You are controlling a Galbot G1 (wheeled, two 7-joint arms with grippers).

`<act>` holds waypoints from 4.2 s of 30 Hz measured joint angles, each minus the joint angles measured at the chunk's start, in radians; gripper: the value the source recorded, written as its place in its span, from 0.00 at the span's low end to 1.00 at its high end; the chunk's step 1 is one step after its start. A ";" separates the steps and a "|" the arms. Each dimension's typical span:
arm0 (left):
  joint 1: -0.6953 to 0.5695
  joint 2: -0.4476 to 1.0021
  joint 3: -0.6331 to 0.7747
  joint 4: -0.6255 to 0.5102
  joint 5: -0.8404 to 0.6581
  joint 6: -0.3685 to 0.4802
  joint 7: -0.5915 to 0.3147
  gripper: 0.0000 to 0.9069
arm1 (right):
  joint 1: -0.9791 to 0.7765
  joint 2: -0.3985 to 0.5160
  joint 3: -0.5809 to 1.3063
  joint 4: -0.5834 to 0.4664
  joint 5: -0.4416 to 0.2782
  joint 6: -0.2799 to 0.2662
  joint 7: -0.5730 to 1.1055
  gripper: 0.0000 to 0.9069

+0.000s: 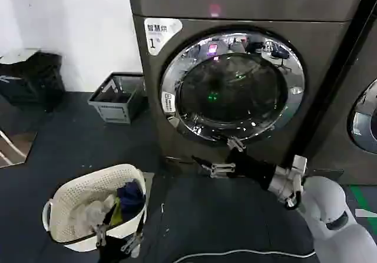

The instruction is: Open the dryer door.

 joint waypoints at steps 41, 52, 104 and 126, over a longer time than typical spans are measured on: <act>0.020 -0.034 0.007 -0.044 0.020 0.078 -0.068 1.00 | 0.653 0.293 -0.417 -0.880 -0.174 0.266 -0.004 1.00; 0.008 -0.018 0.012 -0.066 -0.021 0.158 -0.083 1.00 | 0.655 0.286 -0.420 -0.870 -0.117 0.241 -0.120 1.00; -0.992 0.689 0.581 0.301 -0.889 0.338 0.378 1.00 | -0.476 0.240 0.824 -0.071 0.001 0.320 -0.098 1.00; -1.441 0.559 1.133 0.380 -0.969 0.314 0.442 1.00 | -0.540 0.165 1.315 -0.186 -0.162 0.171 0.585 1.00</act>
